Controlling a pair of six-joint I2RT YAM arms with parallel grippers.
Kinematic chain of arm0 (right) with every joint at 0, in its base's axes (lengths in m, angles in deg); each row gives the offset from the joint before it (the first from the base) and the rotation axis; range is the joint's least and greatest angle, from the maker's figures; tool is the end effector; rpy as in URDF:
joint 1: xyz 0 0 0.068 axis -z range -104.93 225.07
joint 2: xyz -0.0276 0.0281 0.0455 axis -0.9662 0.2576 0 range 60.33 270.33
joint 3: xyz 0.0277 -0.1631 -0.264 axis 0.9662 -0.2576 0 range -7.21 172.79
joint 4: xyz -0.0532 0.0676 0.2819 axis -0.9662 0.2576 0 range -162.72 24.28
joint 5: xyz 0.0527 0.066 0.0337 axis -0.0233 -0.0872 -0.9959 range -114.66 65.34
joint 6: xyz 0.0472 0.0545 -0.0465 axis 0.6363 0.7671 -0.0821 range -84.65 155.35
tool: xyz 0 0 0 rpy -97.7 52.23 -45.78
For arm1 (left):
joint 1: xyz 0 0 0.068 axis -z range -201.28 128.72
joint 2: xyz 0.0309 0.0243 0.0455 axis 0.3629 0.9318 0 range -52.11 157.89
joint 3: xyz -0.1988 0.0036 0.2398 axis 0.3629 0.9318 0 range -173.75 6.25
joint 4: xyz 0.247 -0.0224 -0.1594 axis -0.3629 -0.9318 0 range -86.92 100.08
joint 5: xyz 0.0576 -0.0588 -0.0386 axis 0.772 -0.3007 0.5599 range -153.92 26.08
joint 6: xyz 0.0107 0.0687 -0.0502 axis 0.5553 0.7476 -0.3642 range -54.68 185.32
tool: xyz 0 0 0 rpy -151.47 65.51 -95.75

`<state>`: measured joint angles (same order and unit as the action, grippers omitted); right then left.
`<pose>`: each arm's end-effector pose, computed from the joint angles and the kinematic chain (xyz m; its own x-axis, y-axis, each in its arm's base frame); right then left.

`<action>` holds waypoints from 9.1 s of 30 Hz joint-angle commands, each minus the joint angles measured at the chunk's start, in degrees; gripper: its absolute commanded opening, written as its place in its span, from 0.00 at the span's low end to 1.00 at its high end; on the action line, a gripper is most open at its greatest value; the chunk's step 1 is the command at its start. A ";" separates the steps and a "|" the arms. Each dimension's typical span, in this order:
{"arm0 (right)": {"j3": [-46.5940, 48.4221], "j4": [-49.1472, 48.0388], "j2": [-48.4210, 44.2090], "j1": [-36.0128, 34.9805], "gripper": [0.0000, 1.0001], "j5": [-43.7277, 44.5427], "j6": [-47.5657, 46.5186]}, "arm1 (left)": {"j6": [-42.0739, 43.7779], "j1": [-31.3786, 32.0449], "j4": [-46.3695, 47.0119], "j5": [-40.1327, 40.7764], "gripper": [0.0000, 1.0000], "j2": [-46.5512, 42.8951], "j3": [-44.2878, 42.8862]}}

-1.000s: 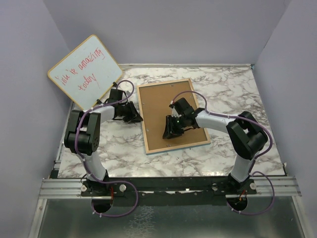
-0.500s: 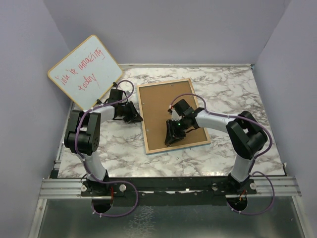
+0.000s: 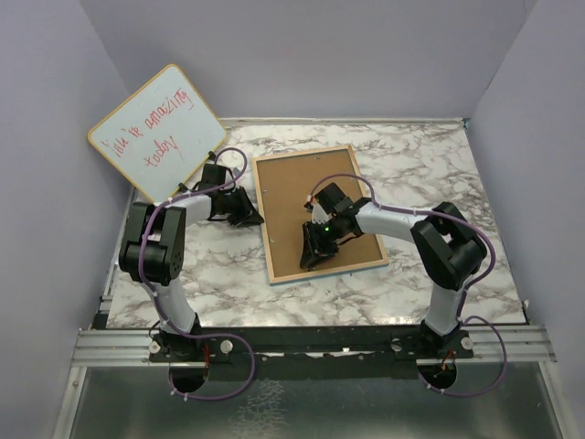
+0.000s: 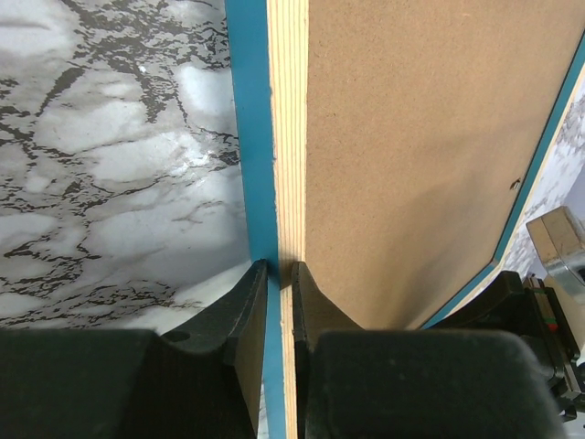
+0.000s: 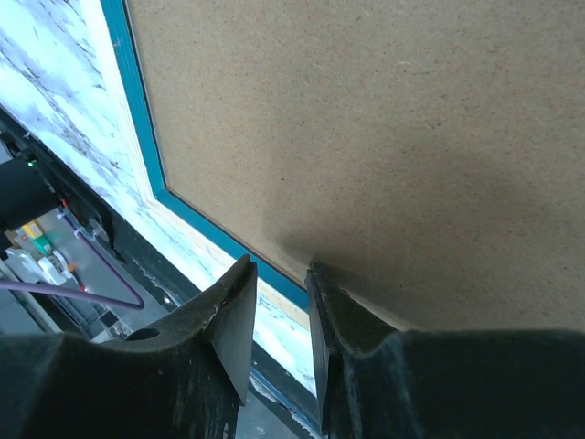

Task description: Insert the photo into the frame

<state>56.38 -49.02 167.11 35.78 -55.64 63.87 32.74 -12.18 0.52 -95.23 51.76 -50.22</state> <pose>0.2909 0.2884 0.1287 -0.9593 -0.2561 -0.1188 -0.2746 0.7487 0.6033 0.3910 -0.1025 0.1265 -0.9209 -0.3184 -0.2248 -0.0962 0.7446 -0.6606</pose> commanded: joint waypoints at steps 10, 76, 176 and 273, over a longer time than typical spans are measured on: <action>-2.41 11.64 2.67 -0.88 0.34 7.09 -5.01 | 1.99 1.09 -3.18 6.31 0.15 5.26 2.24; -0.90 9.48 -2.87 21.49 0.37 38.82 5.00 | 5.41 1.18 -6.99 10.05 0.17 8.62 -3.03; 9.31 -1.81 -7.12 26.06 0.34 25.54 -1.62 | 6.41 1.09 -7.63 11.79 0.19 8.20 -4.69; 50.98 -18.61 36.16 25.77 0.36 3.43 19.48 | 0.34 0.21 4.82 11.90 0.52 13.63 -23.08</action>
<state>106.52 -66.00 200.95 62.10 -50.48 80.06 36.19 -11.85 4.61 -87.87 62.40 -71.35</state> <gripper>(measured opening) 0.355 0.592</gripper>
